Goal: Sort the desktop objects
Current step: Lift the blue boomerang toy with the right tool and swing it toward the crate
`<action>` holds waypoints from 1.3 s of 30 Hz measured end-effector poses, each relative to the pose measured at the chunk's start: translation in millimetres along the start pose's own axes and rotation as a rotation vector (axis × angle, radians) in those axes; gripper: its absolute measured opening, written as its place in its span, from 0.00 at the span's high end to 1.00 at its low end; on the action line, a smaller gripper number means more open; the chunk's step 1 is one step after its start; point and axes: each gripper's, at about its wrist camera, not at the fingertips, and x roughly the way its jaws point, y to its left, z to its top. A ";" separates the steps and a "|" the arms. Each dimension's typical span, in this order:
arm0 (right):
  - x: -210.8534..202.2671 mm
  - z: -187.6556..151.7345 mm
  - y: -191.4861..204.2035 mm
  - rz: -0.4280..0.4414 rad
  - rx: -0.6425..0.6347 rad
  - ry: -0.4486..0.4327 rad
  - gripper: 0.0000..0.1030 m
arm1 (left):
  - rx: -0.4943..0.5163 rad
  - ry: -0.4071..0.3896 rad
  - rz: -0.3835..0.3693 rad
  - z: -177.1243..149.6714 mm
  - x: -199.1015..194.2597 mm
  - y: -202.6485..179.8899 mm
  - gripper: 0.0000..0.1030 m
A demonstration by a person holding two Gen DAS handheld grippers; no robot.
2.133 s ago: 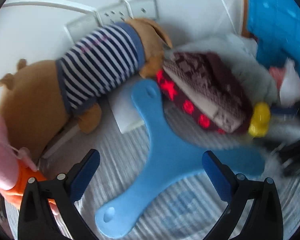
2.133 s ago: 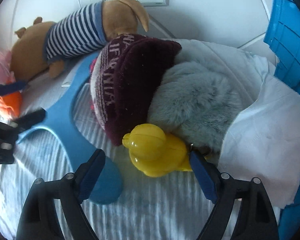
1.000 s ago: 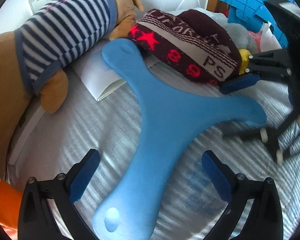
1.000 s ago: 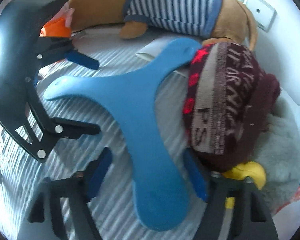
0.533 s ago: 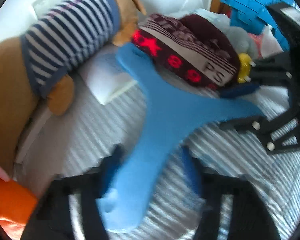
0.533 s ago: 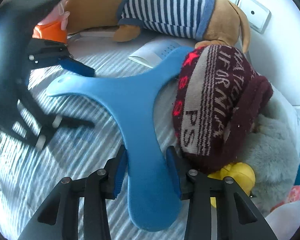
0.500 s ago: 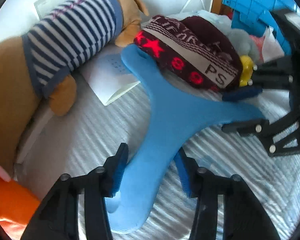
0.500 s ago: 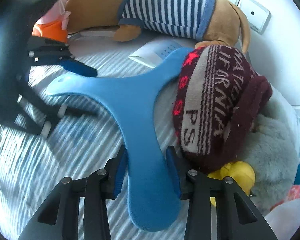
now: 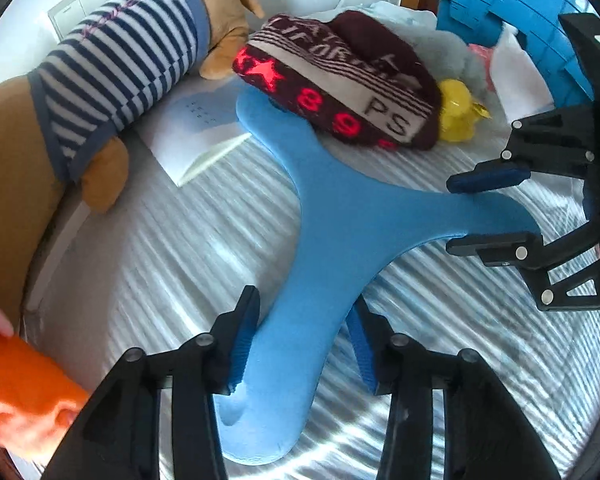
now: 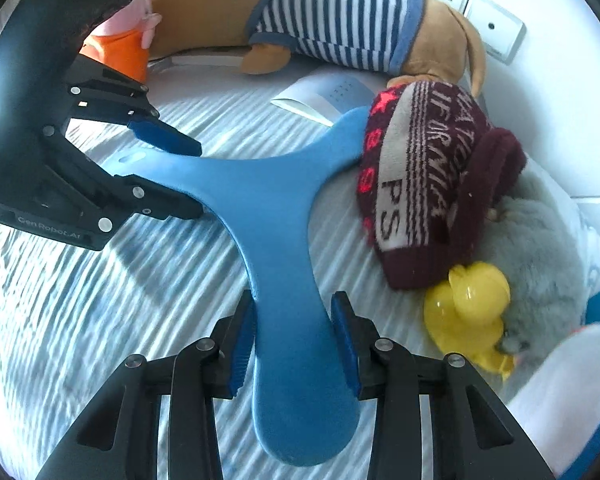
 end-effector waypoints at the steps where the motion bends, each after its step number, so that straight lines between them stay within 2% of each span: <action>1: 0.1 -0.3 8.7 -0.007 -0.004 -0.005 0.64 | -0.003 -0.005 0.001 -3.8 -4.5 -3.2 0.59; 10: -33.1 -17.9 55.6 -0.086 -0.069 -0.040 0.69 | -0.025 -0.053 -0.011 -41.4 -40.3 -29.0 0.62; 13: -42.7 -26.5 71.8 -0.081 -0.078 -0.027 0.70 | -0.044 -0.044 -0.026 -50.6 -44.0 -56.7 0.62; 23: -109.3 -97.3 122.0 -0.046 -0.120 0.018 0.73 | -0.026 0.007 -0.085 -116.2 -68.9 -152.2 0.64; 28: -120.7 -151.1 143.1 0.034 -0.112 0.107 0.74 | -0.013 0.038 -0.116 -149.0 -79.0 -200.2 0.64; 32: -109.1 -187.8 155.6 0.081 -0.118 0.174 0.72 | -0.009 0.061 -0.133 -171.9 -83.2 -232.1 0.64; 39: -87.4 -204.6 154.9 0.148 -0.103 0.222 0.64 | -0.052 0.119 -0.161 -188.9 -71.7 -250.9 0.64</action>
